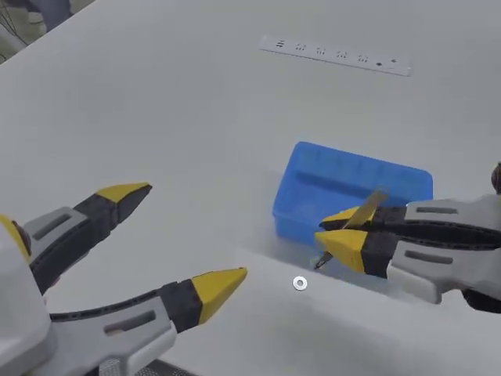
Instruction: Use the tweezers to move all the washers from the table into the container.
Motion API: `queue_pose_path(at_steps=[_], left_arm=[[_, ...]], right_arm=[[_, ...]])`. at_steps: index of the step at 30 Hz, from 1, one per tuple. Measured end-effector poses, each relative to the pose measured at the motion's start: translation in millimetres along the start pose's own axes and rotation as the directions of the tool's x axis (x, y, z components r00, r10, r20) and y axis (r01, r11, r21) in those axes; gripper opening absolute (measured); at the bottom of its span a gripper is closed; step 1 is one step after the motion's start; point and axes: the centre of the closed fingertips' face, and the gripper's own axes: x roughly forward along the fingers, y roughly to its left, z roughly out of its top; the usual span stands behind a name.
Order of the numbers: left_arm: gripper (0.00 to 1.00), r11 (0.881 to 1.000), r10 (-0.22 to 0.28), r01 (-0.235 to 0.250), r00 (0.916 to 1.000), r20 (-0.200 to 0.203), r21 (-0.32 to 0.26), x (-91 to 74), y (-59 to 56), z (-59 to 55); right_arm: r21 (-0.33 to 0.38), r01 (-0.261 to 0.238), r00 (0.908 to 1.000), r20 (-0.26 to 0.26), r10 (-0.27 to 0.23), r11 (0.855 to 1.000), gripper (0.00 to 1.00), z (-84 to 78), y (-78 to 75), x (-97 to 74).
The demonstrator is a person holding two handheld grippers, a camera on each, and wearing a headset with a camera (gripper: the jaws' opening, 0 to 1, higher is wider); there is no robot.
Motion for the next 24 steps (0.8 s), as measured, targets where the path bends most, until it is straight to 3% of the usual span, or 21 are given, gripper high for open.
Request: queue_pose_path(at_steps=[6,9,12,20,24], left_arm=[[0.74,1.000,0.002,-0.002,1.0000,0.001,0.000,-0.4,-0.2,0.6],[0.74,1.000,0.001,-0.001,1.0000,0.002,-0.004,-0.5,0.0,0.5],[0.74,1.000,-0.002,0.002,1.0000,-0.001,-0.001,-0.2,-0.9,0.2],[0.74,1.000,0.001,-0.001,1.0000,-0.007,-0.001,0.2,-1.6,-0.2],[0.73,1.000,0.001,-0.001,0.9999,-0.012,0.002,0.4,-1.2,-1.4]], right_arm=[[0.163,-0.005,0.9913,0.131,-0.017,0.987,0.03,23.8,-19.8,-7.3],[0.195,0.005,0.9904,0.135,-0.032,0.981,0.03,24.0,-33.0,-7.1],[0.277,-0.002,0.9874,0.153,-0.041,0.961,0.03,22.2,-46.0,-4.2],[0.298,0.043,0.9864,0.139,-0.088,0.954,0.03,16.2,-73.7,1.2],[0.258,0.101,0.9875,0.092,-0.128,0.961,0.03,8.8,-83.3,7.3]])
